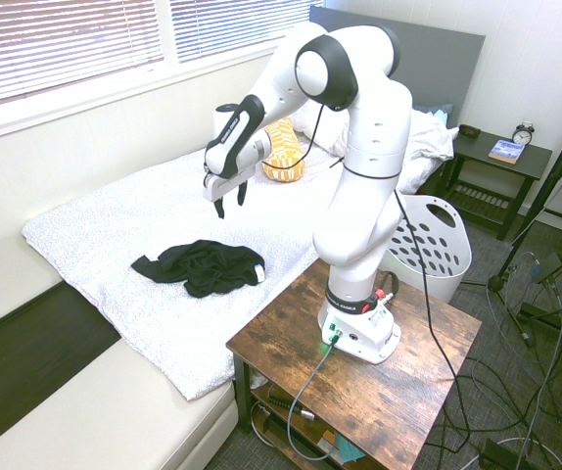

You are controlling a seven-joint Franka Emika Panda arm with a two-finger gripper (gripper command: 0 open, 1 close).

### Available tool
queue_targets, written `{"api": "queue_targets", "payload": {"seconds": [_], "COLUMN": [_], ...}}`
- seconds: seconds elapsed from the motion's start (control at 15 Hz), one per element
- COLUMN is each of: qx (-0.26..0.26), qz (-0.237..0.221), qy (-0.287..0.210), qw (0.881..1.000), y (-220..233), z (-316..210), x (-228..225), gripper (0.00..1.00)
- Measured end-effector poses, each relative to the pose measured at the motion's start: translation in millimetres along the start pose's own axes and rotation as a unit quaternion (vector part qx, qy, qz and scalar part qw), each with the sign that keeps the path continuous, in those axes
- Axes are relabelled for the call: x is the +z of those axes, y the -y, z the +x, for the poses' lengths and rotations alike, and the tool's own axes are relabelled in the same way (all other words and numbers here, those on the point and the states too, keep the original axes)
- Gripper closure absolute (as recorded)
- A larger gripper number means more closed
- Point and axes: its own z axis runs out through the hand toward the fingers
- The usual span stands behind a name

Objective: Put my clothes in the laundry bag

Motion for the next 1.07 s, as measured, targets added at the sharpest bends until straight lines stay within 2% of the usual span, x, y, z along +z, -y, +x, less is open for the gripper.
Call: {"api": "queue_targets", "payload": {"seconds": [0.2,0.53,1.07], "qx": [0.006,0.015,0.02], "qz": [-0.008,0.007,0.024], "qy": [0.044,0.115,0.19], "qw": [0.999,0.993,0.981], "y": [-10,6,12], "z": [39,92,109], "x": [67,167,233], "gripper": [0.0,0.0,0.0]}}
